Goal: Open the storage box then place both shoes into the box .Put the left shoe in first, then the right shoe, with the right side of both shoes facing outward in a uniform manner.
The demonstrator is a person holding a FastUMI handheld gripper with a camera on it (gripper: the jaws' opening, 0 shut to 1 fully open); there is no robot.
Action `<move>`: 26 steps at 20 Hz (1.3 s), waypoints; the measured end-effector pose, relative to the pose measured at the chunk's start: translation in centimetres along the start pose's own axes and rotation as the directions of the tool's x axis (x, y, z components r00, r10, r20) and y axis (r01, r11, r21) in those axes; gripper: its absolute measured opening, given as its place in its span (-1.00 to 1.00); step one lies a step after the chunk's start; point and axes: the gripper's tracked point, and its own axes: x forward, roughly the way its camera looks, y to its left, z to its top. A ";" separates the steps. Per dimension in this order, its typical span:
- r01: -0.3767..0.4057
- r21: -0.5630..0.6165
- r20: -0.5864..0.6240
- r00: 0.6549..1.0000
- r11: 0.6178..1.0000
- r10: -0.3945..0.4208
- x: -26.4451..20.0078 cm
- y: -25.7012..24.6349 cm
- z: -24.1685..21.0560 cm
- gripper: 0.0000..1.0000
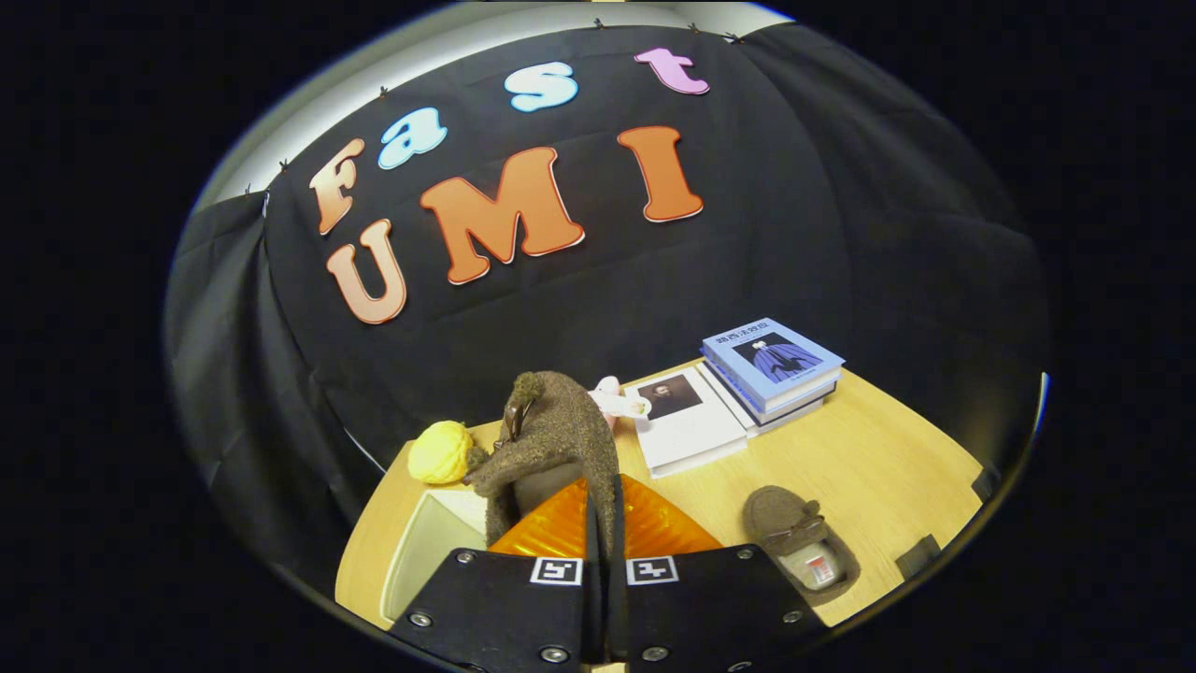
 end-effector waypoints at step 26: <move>-0.100 -0.116 -0.108 0.990 0.988 0.087 0.2 14.3 -7.6 0.94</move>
